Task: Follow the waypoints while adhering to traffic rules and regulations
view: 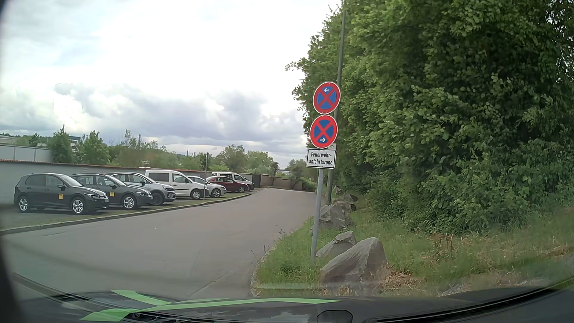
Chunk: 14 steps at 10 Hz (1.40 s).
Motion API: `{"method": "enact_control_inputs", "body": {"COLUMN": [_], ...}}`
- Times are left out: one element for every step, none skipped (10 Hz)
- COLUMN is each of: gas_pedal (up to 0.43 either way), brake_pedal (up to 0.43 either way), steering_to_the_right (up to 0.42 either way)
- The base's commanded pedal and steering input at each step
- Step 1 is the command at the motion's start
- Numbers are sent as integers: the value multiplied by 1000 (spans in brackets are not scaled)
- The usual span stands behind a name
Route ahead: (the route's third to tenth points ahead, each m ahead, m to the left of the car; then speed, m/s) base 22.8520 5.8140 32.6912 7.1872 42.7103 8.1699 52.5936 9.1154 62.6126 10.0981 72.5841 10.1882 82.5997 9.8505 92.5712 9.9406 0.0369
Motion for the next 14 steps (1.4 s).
{"method": "enact_control_inputs", "body": {"gas_pedal": [0, 0, 0, 0, 0, 0, 0, 0, 0, 0, 0, 0, 0, 0], "brake_pedal": [250, 280, 280, 287, 329, 390, 409, 427, 433, 433, 433, 427, 427, 421], "steering_to_the_right": [-927, -927, -927, -927, -927, -927, -927, -927, -927, -927, -927, -927, -927, -927]}}
